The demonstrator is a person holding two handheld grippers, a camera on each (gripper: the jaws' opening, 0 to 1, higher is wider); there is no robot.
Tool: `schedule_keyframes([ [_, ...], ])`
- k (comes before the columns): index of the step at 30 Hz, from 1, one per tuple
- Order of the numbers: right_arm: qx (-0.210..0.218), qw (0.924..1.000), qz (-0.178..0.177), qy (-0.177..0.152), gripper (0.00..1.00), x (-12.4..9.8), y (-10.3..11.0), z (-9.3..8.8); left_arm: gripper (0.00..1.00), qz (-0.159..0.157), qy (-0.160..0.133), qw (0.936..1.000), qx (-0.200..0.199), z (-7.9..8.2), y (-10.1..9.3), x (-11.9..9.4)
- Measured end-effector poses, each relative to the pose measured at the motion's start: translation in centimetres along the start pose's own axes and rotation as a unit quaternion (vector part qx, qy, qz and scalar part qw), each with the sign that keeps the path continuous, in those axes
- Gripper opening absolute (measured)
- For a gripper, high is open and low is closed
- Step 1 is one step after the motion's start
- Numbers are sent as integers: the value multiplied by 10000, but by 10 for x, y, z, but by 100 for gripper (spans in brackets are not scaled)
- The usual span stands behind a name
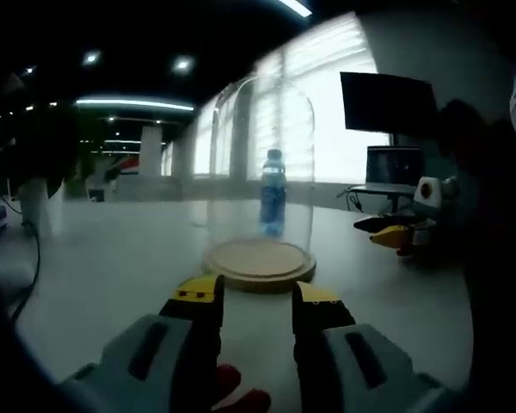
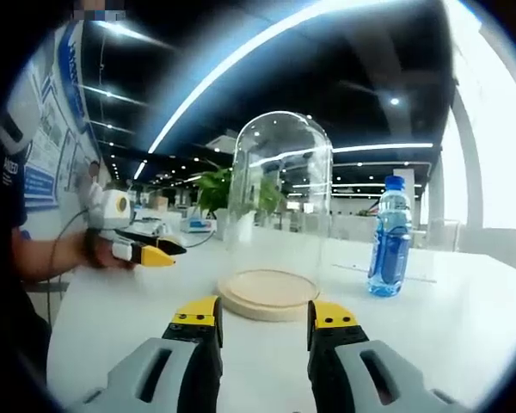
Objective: Open the cover put in the Mizone put the cover back on
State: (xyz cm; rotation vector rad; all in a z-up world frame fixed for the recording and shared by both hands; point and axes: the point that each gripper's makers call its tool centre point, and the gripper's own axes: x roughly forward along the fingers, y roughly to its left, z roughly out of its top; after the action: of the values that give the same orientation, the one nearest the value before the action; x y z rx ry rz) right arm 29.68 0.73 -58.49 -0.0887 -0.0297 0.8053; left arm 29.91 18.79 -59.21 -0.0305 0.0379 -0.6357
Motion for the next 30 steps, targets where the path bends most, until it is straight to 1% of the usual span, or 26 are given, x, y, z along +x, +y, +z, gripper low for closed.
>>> schedule_keyframes([
  [5, 103, 9999, 15, -64, 36, 0, -3, 3, 32, -107, -64, 9999, -107, 3, -1, 1],
  [7, 243, 9996, 52, -114, 38, 1, -5, 5, 33, -151, -117, 9996, -225, 6, -1, 2],
  [9, 357, 9992, 73, -136, 40, 3, -9, 7, 33, -202, -189, 9993, -235, 10, -2, 2],
  [10, 399, 9991, 117, -129, 40, 4, -8, 8, 33, -231, -220, 9992, -221, 12, -3, 3],
  [12, 384, 9989, 267, -53, 40, 8, -4, 7, 33, -313, -191, 9992, -155, 13, -4, 4],
  [16, 361, 9984, 426, -46, 41, 19, 1, 15, 36, -332, -137, 9993, -107, 16, 1, 8],
  [17, 347, 9983, 460, -54, 42, 22, 2, 18, 36, -283, -235, 9993, 37, 21, 5, 10],
  [19, 315, 9982, 503, -55, 43, 28, 2, 22, 36, -237, -339, 9991, 66, 29, 11, 12],
  [21, 302, 9982, 508, -28, 44, 34, 0, 25, 36, -233, -395, 9989, 13, 36, 17, 14],
  [24, 325, 9984, 465, -21, 46, 43, -5, 29, 37, -249, -350, 9991, -48, 40, 24, 18],
  [27, 342, 9987, 359, 98, 45, 47, -13, 28, 38, -280, -337, 9990, -49, 43, 27, 20],
  [30, 429, 9983, 396, 91, 46, 50, -18, 33, 38, -357, -315, 9988, -68, 45, 27, 24],
])
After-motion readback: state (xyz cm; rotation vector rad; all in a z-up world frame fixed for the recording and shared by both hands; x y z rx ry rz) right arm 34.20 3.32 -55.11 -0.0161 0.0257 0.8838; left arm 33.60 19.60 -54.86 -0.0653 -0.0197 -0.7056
